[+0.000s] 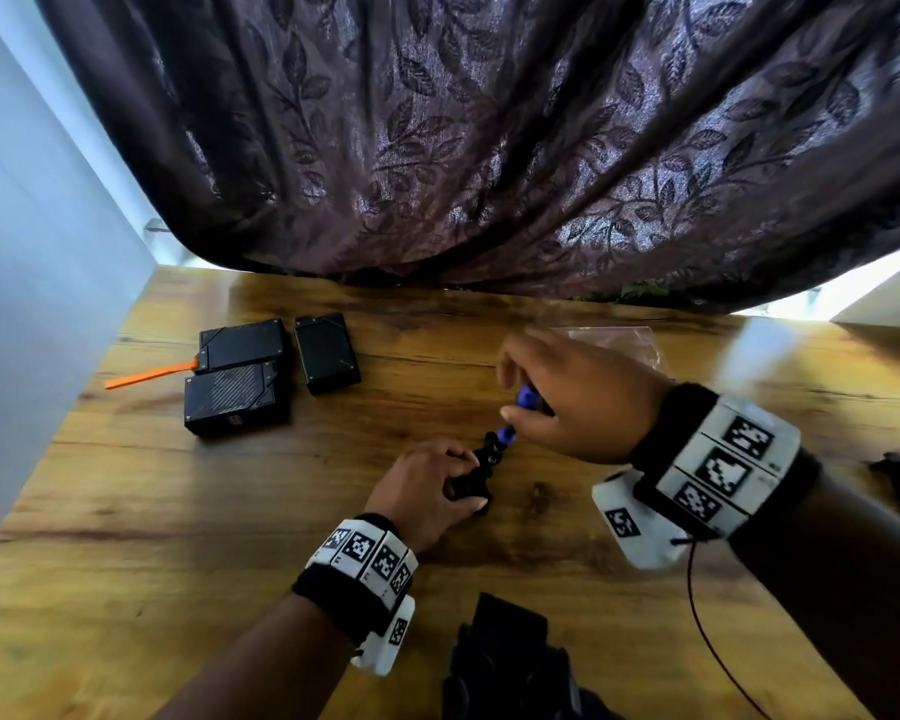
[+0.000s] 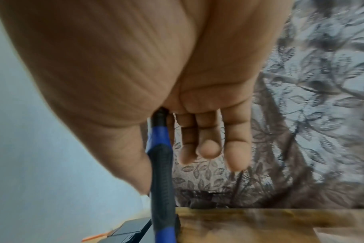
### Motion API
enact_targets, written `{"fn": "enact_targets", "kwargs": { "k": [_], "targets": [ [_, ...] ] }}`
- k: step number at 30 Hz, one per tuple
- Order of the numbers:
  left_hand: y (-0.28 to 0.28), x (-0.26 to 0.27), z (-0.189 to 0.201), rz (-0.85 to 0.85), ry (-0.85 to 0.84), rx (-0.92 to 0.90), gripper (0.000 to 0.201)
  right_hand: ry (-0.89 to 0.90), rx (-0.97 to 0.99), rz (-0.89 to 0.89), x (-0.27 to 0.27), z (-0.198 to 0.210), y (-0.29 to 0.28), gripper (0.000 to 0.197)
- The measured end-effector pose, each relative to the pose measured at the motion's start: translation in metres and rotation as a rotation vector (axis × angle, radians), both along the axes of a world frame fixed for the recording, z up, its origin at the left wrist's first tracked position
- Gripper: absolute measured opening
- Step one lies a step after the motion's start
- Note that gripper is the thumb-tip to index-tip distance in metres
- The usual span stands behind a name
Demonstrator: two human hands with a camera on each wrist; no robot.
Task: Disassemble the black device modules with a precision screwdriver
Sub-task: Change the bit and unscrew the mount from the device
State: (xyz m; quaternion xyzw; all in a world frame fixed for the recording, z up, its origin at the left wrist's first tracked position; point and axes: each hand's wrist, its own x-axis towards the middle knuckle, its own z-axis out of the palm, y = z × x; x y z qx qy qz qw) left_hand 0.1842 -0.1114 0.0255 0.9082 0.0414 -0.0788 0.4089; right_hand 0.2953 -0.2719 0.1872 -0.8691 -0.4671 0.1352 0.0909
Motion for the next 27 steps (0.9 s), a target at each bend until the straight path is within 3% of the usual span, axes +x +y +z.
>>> {"fn": "enact_targets", "kwargs": {
  "k": [4, 8, 14, 18, 22, 27],
  "targets": [
    [0.0, 0.001, -0.001, 0.0, 0.002, 0.021, 0.042, -0.009, -0.003, 0.164, -0.004, 0.0, 0.019, 0.028],
    [0.0, 0.001, -0.002, 0.008, 0.005, 0.035, 0.044, -0.112, -0.088, 0.232, -0.014, 0.001, 0.027, 0.013],
    [-0.003, 0.002, -0.007, 0.022, 0.009, 0.059, 0.043, -0.26, -0.262, 0.092, -0.019, 0.003, 0.03, 0.033],
    [-0.003, 0.003, -0.008, 0.02, -0.002, 0.075, 0.043, -0.166, -0.201, 0.171, -0.027, 0.005, 0.023, 0.031],
    [-0.003, 0.002, -0.01, 0.024, 0.0, 0.051, 0.043, -0.011, -0.141, 0.191, -0.026, 0.004, 0.016, 0.055],
    [-0.001, 0.005, -0.014, 0.047, 0.015, 0.033, 0.05, 0.015, -0.082, 0.074, -0.027, 0.003, 0.015, 0.033]
  ]
}}
